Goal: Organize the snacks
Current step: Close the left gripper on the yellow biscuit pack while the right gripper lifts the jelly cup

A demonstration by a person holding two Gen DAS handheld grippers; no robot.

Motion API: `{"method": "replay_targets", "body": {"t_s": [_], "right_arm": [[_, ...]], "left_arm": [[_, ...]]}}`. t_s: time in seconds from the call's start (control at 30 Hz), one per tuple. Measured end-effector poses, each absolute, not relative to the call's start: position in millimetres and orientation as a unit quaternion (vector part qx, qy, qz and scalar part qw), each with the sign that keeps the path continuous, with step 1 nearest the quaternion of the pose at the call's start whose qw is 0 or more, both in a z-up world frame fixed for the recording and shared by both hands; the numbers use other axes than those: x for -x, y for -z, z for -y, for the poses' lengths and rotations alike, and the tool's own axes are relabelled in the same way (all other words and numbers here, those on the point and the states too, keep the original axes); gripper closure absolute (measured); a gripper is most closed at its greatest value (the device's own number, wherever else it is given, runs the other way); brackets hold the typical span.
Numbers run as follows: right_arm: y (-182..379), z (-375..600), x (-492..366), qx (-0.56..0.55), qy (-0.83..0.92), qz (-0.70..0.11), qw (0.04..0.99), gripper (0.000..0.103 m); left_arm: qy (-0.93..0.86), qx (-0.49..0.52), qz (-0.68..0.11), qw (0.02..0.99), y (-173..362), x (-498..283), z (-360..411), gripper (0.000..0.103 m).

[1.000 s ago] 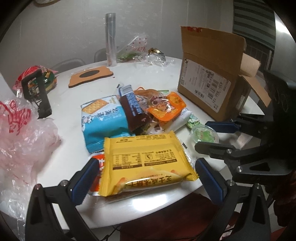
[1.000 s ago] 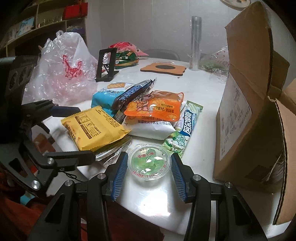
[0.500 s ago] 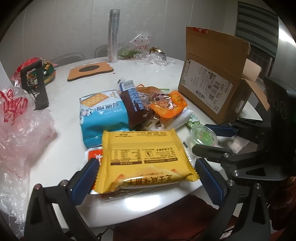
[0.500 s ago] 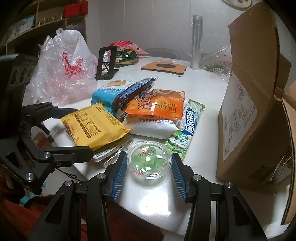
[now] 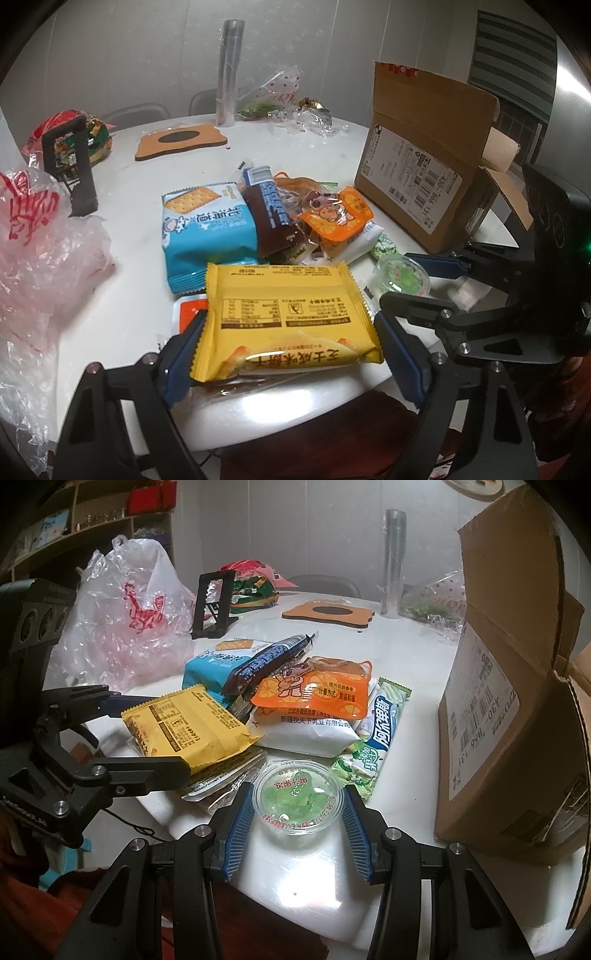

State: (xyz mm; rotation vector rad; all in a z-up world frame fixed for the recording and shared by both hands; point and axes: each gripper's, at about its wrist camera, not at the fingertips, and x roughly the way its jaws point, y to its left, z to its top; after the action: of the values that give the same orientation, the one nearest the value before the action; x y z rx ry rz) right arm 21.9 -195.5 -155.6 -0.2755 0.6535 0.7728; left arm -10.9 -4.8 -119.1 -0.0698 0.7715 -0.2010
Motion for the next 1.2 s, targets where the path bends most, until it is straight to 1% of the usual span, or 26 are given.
{"method": "replay_targets", "body": {"t_s": [0.3, 0.57, 0.87, 1.2], "right_arm": [[149, 196, -19, 0.134, -0.368, -0.303, 0.869, 0.06], [143, 196, -16, 0.137, -0.369, -0.295, 0.871, 0.06], [124, 196, -9, 0.142, -0.373, -0.274, 0.875, 0.06], [85, 193, 4, 0.146, -0.39, -0.231, 0.879, 0.06]], "left_arm": [[0.105, 0.04, -0.367, 0.923, 112, 16, 4, 0.022], [0.112, 0.036, -0.348, 0.93, 97, 23, 5, 0.023], [0.117, 0.024, -0.307, 0.944, 66, 29, 3, 0.023], [0.11, 0.011, -0.25, 0.962, 20, 24, -8, 0.023]]}}
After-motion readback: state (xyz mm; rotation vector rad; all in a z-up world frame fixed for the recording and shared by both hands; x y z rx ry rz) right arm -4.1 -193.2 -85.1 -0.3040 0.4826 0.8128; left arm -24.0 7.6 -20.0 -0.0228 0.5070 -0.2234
